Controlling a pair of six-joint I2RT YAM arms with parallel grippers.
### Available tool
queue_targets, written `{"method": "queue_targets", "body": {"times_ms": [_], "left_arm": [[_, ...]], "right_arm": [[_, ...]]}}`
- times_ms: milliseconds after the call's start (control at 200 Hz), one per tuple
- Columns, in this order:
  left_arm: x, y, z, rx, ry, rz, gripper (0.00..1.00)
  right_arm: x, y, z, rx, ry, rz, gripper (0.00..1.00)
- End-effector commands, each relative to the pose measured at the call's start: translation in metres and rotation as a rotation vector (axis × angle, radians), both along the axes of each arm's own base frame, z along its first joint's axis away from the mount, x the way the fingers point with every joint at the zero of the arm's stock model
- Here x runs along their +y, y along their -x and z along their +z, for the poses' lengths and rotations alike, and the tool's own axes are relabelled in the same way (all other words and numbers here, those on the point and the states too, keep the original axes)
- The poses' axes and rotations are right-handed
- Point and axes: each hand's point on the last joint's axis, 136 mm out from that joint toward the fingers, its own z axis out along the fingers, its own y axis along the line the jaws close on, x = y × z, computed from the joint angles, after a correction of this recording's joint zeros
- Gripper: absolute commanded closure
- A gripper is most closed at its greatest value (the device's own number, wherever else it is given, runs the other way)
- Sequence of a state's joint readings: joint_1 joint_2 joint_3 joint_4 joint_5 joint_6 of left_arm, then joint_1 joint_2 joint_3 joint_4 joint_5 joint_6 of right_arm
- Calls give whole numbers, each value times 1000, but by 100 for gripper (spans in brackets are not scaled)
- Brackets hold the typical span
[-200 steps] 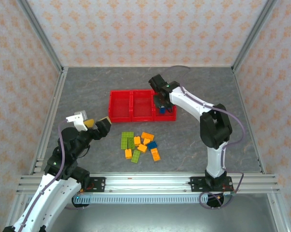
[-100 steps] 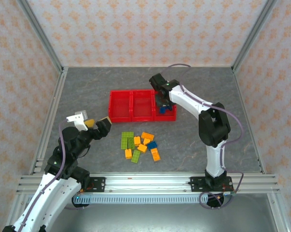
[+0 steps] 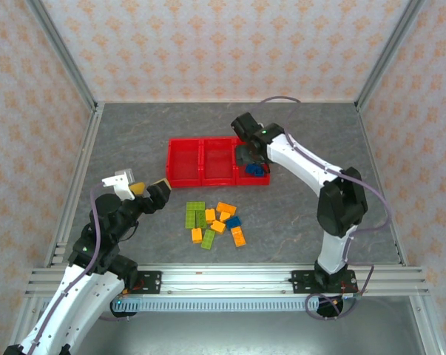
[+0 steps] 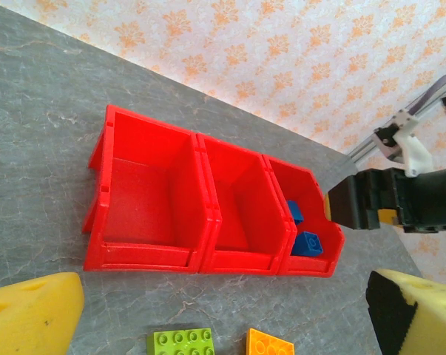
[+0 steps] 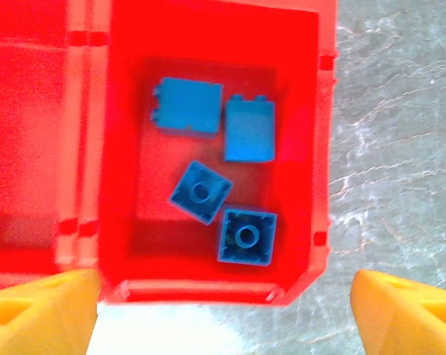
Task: Sort the legos into containers by color
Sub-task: Place the lego in the container, then pick up the lego from the bottom-center of the table.
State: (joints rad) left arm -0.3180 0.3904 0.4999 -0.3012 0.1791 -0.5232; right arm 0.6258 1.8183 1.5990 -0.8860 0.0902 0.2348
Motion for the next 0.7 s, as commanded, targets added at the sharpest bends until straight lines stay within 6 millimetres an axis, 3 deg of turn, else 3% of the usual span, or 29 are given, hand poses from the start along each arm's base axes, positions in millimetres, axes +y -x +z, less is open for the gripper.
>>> {"method": "queue_targets", "body": {"times_ms": [0, 245, 496, 696], "left_arm": [[2, -2, 2, -16, -4, 11, 1], [2, -2, 2, -15, -2, 9, 1], [3, 1, 7, -30, 4, 8, 1], [6, 1, 8, -37, 7, 25, 1]], "right_arm": [[14, 32, 8, 33, -53, 30, 9], [45, 90, -3, 111, -198, 112, 0], [44, 150, -43, 246, -183, 213, 0], [44, 191, -64, 316, -166, 257, 0]]}}
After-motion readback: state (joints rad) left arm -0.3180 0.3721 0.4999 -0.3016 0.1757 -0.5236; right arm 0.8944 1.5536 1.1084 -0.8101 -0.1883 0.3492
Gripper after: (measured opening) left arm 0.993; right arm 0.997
